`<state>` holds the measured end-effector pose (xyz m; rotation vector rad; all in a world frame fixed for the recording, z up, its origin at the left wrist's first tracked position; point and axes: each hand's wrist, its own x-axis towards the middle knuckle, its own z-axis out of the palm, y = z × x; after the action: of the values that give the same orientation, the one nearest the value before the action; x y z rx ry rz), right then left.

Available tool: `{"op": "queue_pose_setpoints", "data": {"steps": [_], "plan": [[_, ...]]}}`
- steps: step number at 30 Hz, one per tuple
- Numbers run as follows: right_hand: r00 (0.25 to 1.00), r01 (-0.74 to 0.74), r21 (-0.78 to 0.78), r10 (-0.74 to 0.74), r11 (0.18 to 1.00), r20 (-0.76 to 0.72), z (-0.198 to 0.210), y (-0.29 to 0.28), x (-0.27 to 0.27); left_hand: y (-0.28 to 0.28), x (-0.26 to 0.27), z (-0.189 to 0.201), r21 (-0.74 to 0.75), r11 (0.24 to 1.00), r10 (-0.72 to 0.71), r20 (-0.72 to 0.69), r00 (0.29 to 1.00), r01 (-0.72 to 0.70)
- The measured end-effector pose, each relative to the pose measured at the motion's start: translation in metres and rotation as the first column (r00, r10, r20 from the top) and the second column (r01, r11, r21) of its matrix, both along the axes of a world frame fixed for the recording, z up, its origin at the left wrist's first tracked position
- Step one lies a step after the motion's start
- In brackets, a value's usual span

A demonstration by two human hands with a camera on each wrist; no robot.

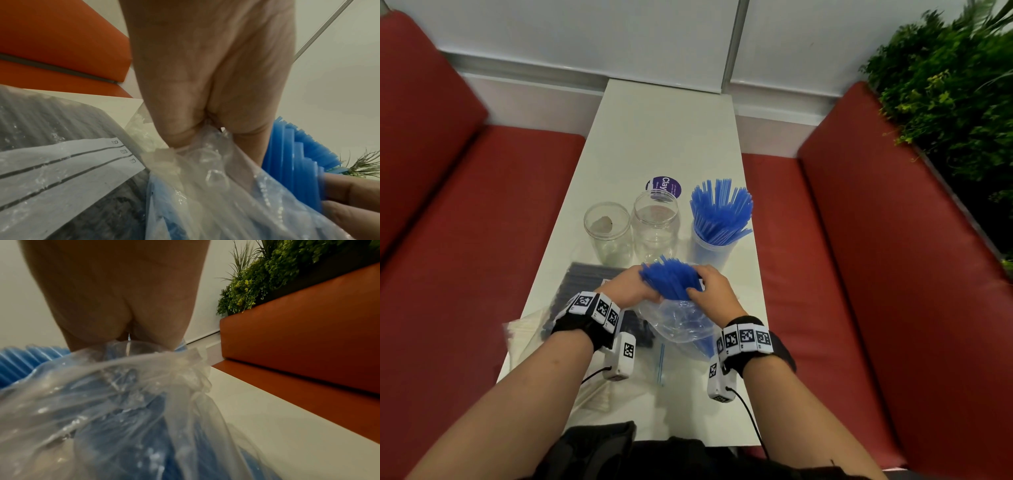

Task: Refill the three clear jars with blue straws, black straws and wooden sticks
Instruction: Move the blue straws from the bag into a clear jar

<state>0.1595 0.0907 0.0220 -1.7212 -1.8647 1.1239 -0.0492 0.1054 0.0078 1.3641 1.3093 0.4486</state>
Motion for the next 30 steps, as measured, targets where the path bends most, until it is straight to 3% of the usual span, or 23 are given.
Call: {"op": "queue_pose_setpoints", "data": {"steps": [5, 16, 19, 24, 27, 30], "plan": [[0.999, 0.007, 0.028, -0.008, 1.000, 0.033, 0.000, 0.002, -0.002, -0.002, -0.004, -0.003, -0.010, 1.000, 0.004, -0.009, 1.000, -0.004], [0.975, 0.093, 0.053, -0.080, 0.994, -0.206, 0.009, 0.000, -0.007, -0.008, -0.005, 0.005, -0.015, 1.000, 0.028, 0.001, 1.000, -0.028], [0.937, 0.145, 0.099, -0.105, 0.984, -0.334, 0.023, 0.008, -0.009, -0.009, -0.004, 0.007, -0.029, 0.999, 0.016, 0.027, 0.999, -0.016], [0.806, 0.359, 0.149, -0.225, 0.922, -0.547, 0.047, 0.021, -0.010, -0.011, -0.003, 0.011, -0.044, 0.999, 0.012, 0.062, 0.998, -0.009], [0.818, 0.304, 0.101, -0.205, 0.947, -0.537, 0.045, 0.017, -0.008, -0.012, -0.003, 0.014, -0.041, 0.999, 0.010, 0.057, 0.998, -0.008], [0.835, 0.260, 0.124, -0.158, 0.958, -0.527, 0.072, 0.025, -0.006, -0.012, -0.004, 0.016, -0.040, 0.999, 0.008, 0.081, 0.997, -0.005]]}}
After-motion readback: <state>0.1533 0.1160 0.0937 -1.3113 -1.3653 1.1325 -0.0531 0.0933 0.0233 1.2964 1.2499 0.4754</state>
